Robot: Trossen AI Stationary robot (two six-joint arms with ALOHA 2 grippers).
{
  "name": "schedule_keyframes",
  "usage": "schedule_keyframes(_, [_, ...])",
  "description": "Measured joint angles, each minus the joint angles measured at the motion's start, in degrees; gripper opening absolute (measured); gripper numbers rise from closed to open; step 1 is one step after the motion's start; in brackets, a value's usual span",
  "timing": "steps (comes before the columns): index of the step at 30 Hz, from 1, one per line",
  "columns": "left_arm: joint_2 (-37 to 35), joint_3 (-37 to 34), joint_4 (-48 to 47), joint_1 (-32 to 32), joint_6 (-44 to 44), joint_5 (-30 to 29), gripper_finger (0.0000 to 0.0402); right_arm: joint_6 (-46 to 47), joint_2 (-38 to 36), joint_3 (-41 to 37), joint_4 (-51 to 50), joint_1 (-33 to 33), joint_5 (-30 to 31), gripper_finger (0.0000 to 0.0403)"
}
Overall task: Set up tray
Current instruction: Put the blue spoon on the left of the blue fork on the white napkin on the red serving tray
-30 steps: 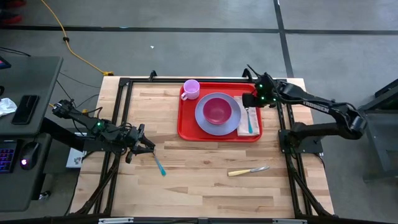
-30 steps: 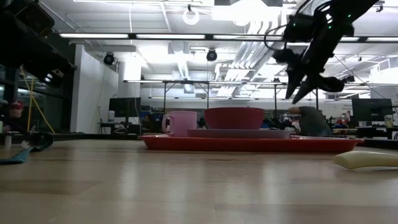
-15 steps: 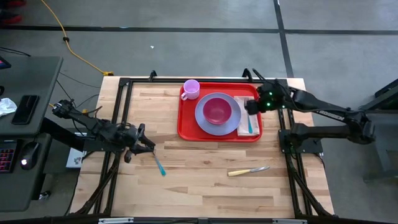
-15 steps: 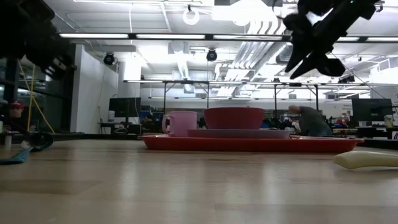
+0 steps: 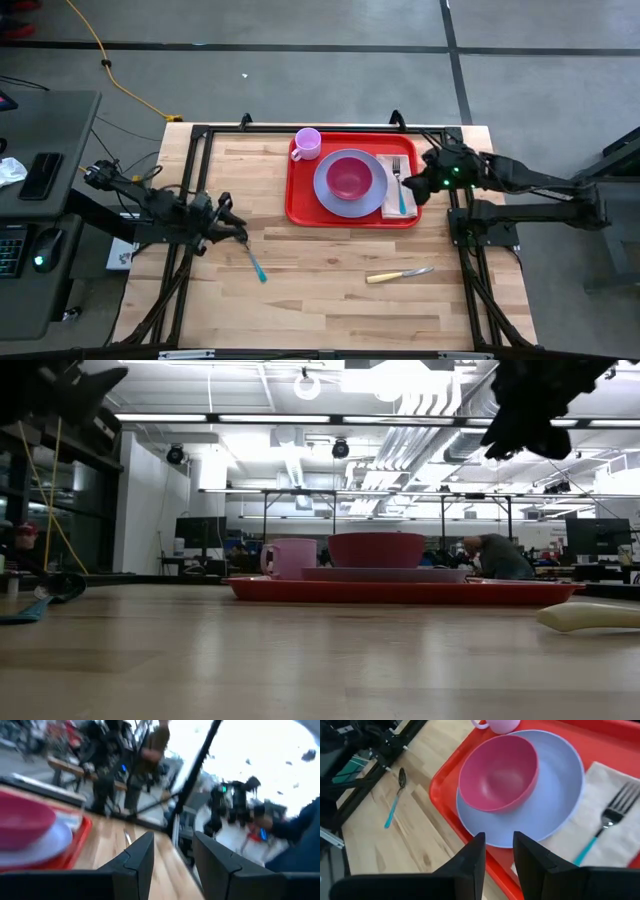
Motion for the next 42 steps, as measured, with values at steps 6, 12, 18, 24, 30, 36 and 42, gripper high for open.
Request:
schedule_keyframes(6, [0.02,0.04,6.1,0.0,0.0,-4.89,0.0166,1.46,-6.16,-1.05,-2.46,3.48,3.64,0.0078])
schedule_keyframes(12, [0.02,0.06,9.59,0.01,0.23,-5.59,0.0166,5.47,-12.09,-5.57,-2.38,6.94,4.68,0.0078])
schedule_keyframes(18, [0.04,0.12,12.53,0.01,0.23,-7.74,0.0166,6.41,-16.8,-12.8,4.77,10.29,6.3,0.0078])
schedule_keyframes(24, [0.04,0.12,14.18,0.0,0.24,-7.93,0.0166,3.06,-20.33,-19.82,13.46,12.1,6.43,0.0078])
schedule_keyframes(30, [0.06,0.12,16.06,0.01,-1.12,-10.7,0.0166,4.57,-22.56,-24.3,17.85,12.89,6.69,0.0078])
schedule_keyframes(36, [0.09,0.14,15.33,0.0,-9.3,-14.53,0.0166,3.99,-23.1,-24.59,19.64,12.91,7.64,0.0078])
schedule_keyframes(42, [1.98,3.88,0.23,0.01,-23.64,-14.52,0.0166,4.04,-23.08,-24.59,19.58,12.91,8.04,0.0078])
